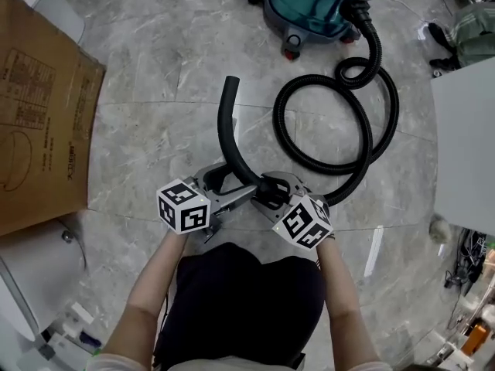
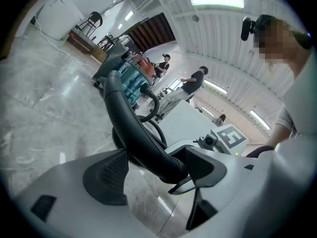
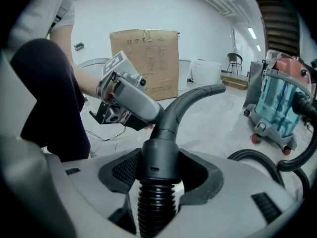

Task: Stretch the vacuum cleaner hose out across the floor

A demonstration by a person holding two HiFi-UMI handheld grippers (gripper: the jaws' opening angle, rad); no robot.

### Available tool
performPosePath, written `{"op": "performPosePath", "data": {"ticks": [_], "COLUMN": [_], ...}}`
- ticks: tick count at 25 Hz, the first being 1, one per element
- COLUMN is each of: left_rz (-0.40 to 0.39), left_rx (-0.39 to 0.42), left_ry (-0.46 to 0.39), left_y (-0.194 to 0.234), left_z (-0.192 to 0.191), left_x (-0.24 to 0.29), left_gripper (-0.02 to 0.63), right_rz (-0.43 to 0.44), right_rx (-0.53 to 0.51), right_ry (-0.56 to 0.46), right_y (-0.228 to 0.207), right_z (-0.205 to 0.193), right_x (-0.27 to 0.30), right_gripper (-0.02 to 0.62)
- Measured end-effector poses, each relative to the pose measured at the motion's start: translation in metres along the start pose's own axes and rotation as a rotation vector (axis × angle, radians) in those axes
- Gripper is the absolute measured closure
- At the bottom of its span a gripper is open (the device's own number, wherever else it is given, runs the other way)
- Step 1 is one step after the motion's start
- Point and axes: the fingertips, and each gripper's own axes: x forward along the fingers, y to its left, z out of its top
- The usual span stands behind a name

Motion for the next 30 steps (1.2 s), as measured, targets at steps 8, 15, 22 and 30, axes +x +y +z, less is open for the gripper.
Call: {"op": "performPosePath", "data": {"ticks": [8,15,22,30], "left_rz": [-0.031,-0.041,-0.073,-0.131], "left_rx": [0.155,0.168,0.169,0.146], "left_ry": [-0.051,-0.139,-0.182,-0.186], "left_y": [-0.05,-0.081,-0.118,-0.168], "left_z": [0.07,0.112,0.135,0.175], "left_x": [0.006,-0.004,-0.011,-0.019], "left_gripper": [0.265,0.282,0.344,0.391], "right_rz": [-0.027,-0.074,-0.093,-0.11], "right_rx": [-0.048,-0.073,-0.084,-0.077], "right_ry": [-0.101,-0.151,-0.194,-0.237], "right_y": [-0.008,-0.007,-0.004,-0.005], "right_z": [0.066,0.101,0.12,0.155], "right_x": [-0.052,-0.084,-0.116,-0.162], "right_gripper": [0.351,0.351,0.351,0.351]}}
